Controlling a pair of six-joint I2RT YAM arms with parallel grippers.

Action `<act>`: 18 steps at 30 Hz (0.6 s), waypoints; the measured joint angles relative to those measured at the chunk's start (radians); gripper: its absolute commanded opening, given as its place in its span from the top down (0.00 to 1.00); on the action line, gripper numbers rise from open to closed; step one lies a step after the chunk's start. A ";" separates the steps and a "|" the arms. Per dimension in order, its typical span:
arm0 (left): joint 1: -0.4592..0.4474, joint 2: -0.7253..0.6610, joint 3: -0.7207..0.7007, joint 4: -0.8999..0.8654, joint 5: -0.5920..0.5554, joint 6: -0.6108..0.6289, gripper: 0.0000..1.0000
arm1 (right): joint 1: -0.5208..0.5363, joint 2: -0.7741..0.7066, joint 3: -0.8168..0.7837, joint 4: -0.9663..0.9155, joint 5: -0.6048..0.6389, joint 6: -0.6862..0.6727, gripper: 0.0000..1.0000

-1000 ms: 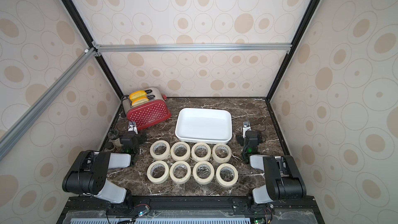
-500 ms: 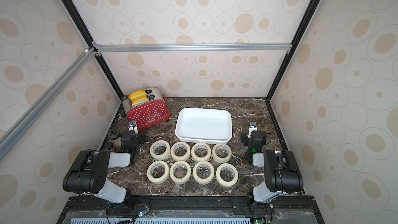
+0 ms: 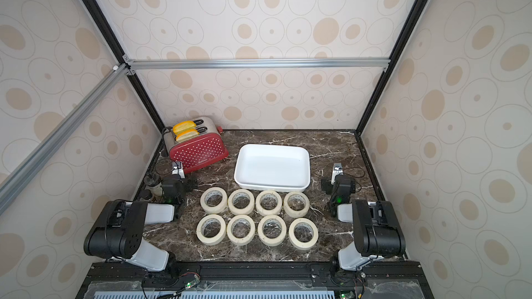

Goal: Take out the art tape in the storage box
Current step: Reset both arms

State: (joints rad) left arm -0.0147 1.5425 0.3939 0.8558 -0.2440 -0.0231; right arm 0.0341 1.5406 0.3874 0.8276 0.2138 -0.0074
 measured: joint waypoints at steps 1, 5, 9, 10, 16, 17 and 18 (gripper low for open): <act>0.000 0.000 0.000 0.000 0.000 0.000 0.01 | 0.000 0.000 0.000 0.000 0.000 0.000 0.00; 0.000 0.000 0.000 0.000 0.000 0.000 0.01 | 0.000 0.000 0.001 0.000 0.000 0.000 0.00; 0.000 0.000 0.000 0.000 0.000 0.000 0.01 | 0.000 0.000 -0.003 0.012 0.003 0.003 0.00; 0.000 0.000 0.000 0.000 0.000 0.000 0.01 | 0.000 0.000 -0.005 0.018 0.006 0.005 0.00; 0.000 0.000 0.000 0.000 0.000 0.000 0.01 | 0.000 0.000 -0.005 0.019 0.016 0.010 0.00; 0.000 0.000 0.000 0.000 0.000 0.000 0.01 | 0.000 0.000 -0.007 0.024 0.016 0.009 0.00; 0.000 0.000 0.000 0.000 0.000 0.000 0.01 | 0.000 -0.001 -0.011 0.033 0.014 0.009 0.00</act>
State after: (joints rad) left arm -0.0147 1.5425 0.3939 0.8555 -0.2440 -0.0231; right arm 0.0341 1.5398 0.3759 0.8604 0.2283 0.0017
